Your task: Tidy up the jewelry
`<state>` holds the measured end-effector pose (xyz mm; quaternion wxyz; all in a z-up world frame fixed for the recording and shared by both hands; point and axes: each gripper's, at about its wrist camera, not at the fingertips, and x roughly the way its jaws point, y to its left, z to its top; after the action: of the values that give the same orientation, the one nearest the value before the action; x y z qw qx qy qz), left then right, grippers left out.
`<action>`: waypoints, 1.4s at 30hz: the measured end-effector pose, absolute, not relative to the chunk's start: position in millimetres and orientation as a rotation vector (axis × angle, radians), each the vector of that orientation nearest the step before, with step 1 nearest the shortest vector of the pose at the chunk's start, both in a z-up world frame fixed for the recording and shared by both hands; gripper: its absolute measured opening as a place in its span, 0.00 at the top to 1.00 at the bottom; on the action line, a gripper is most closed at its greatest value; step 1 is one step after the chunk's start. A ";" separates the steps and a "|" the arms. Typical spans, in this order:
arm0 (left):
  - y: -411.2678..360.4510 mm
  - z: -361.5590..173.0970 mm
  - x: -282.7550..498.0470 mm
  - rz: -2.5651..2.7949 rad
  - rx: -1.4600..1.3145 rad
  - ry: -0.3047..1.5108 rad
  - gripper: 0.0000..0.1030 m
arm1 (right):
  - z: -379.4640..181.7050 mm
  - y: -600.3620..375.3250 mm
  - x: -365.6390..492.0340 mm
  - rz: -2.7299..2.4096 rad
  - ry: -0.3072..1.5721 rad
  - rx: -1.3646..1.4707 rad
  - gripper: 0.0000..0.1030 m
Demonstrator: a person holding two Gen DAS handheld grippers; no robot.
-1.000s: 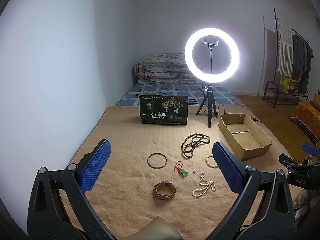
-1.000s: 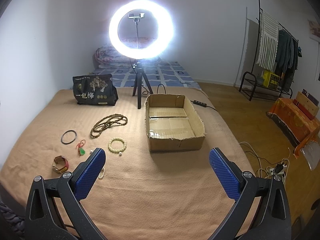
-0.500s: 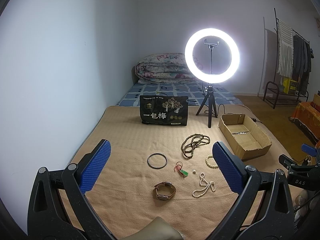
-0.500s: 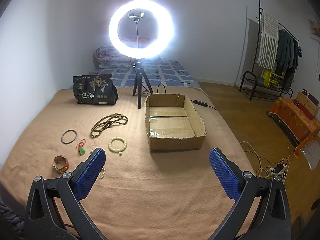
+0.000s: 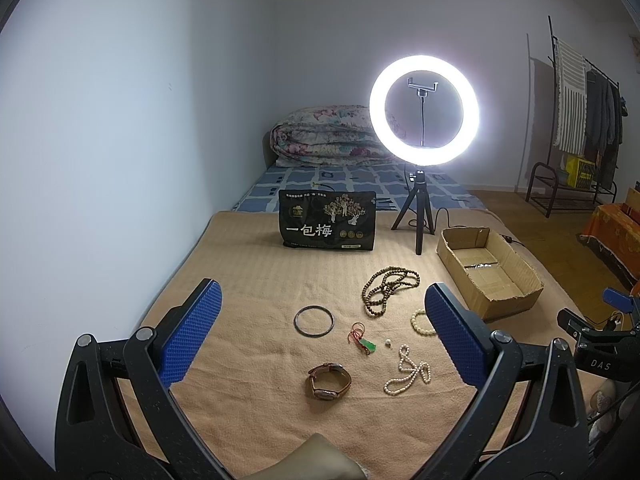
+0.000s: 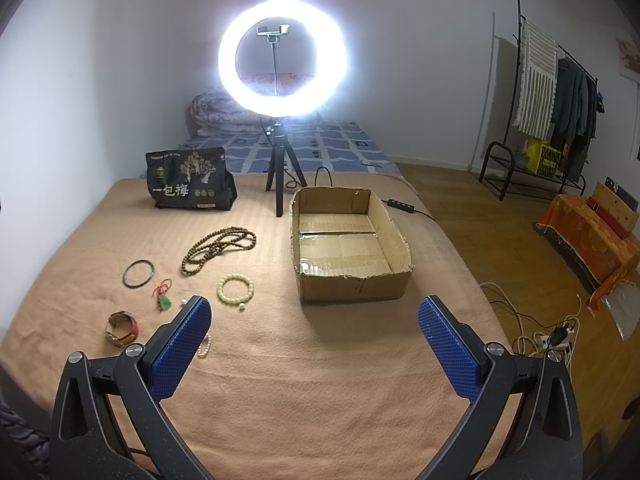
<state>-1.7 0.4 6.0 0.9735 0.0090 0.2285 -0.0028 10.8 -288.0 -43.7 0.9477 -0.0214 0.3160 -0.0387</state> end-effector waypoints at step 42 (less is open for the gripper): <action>54.1 -52.0 83.3 0.012 -0.018 0.754 0.00 | -88.6 -252.6 94.3 0.167 0.814 -0.121 0.00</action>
<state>83.3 54.1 -52.0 0.9297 -0.0087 0.3681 0.0057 94.3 -252.6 -88.6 0.9131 -0.0586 0.3953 0.0811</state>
